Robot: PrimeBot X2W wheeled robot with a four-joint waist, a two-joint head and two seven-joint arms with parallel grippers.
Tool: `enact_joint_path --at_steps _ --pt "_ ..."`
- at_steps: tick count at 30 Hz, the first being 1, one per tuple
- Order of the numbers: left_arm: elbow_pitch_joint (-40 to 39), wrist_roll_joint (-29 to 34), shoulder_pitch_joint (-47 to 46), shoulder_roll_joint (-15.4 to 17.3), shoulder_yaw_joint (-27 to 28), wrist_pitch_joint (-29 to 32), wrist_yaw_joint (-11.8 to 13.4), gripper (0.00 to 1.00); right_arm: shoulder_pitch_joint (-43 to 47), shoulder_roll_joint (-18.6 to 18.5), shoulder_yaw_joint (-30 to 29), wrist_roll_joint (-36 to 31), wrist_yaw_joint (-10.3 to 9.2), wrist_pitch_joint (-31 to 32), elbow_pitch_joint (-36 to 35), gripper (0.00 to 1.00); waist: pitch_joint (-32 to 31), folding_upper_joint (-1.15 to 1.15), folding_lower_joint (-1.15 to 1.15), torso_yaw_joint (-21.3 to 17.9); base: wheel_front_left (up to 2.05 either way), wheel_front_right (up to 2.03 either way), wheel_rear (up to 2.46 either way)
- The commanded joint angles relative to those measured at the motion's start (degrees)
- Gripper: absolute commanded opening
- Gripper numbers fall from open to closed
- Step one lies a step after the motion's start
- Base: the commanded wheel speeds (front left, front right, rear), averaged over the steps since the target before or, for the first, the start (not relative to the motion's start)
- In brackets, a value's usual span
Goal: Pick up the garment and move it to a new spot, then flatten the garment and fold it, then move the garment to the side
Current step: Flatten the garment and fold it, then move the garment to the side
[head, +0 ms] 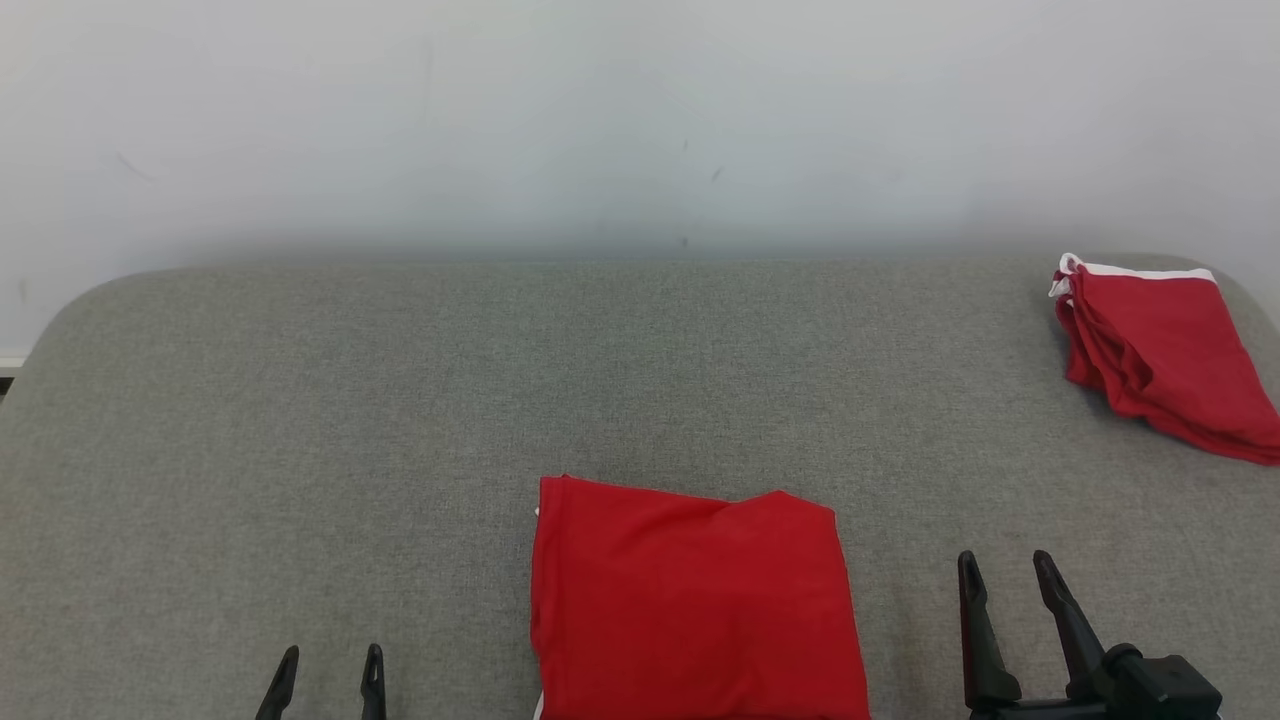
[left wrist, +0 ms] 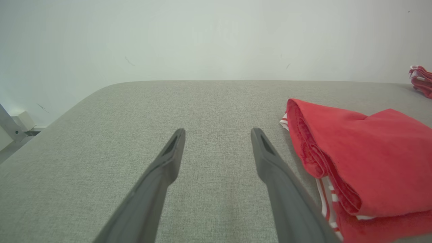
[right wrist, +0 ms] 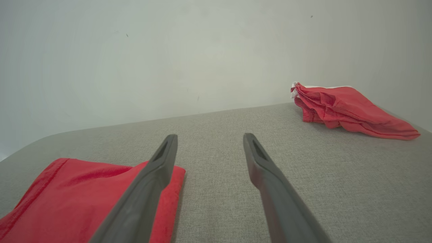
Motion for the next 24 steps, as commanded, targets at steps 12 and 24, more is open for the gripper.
enact_joint_path --at_steps 12,24 --pt "0.42 -0.55 -0.57 -0.02 -0.52 -0.16 -0.08 1.00 -2.72 0.11 1.48 -0.46 0.12 -0.04 4.85 1.00 -0.01 0.00 0.00 0.80 0.00 0.00 0.00" --pt "1.15 -0.81 -0.99 -0.02 -1.56 -0.16 -0.24 1.00 -13.95 0.08 5.72 0.46 0.12 0.37 26.22 1.00 0.44 0.00 0.00 2.94 0.00 0.00 0.00"
